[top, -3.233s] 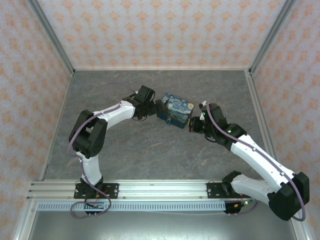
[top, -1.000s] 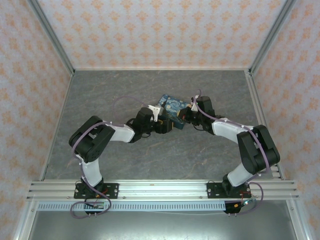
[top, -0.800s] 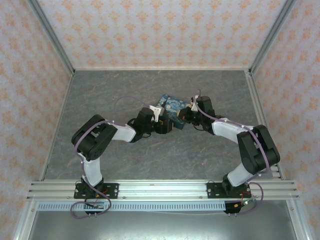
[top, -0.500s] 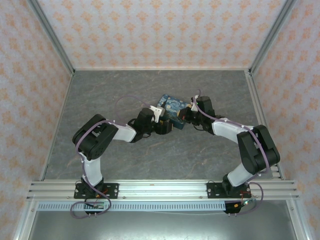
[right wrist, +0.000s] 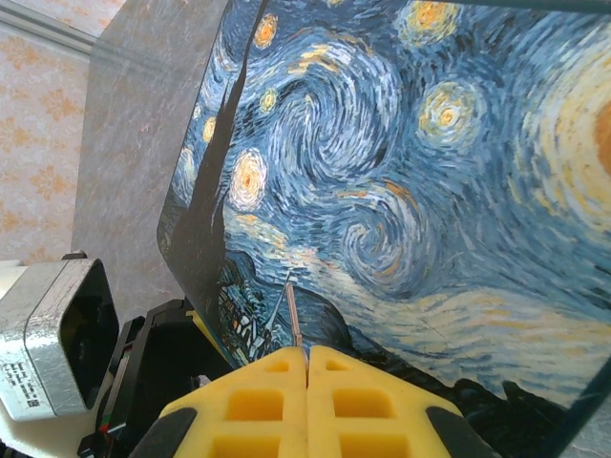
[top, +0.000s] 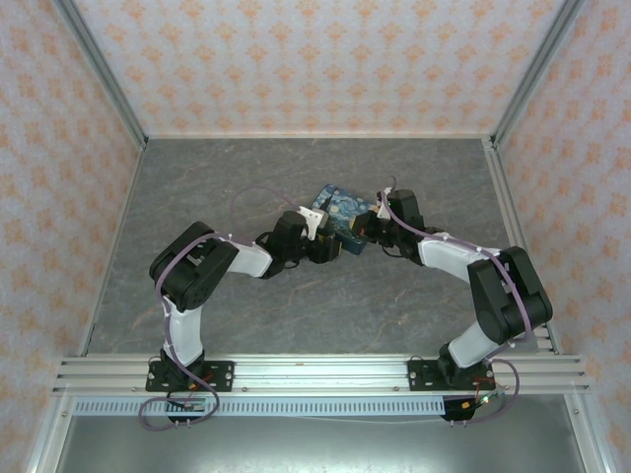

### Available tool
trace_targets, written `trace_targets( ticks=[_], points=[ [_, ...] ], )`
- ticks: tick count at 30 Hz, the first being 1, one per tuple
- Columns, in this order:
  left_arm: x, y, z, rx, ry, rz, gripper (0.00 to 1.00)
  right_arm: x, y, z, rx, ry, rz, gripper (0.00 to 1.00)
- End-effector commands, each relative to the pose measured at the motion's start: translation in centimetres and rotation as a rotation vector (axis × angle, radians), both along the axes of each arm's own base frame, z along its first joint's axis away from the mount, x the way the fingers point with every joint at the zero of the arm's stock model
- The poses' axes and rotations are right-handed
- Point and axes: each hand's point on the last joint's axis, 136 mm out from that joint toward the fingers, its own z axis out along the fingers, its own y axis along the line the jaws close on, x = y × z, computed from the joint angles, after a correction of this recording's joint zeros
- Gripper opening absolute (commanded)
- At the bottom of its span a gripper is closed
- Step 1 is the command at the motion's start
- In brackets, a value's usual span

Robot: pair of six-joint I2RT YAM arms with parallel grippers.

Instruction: Unlock a padlock with a key

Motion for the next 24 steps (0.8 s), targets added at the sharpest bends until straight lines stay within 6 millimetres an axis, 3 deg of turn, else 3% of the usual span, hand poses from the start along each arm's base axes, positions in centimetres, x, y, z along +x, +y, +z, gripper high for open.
trace_targets(
  ticks=[1, 24],
  points=[
    [0.8, -0.4, -0.3, -0.003, -0.019, -0.002, 0.59, -0.9, -1.1, -1.8, -0.067, 0.051, -0.015, 0.00],
    [0.1, -1.5, -1.8, -0.010, 0.027, -0.007, 0.42, -0.8, -1.1, -1.9, -0.058, 0.050, -0.019, 0.00]
  ],
)
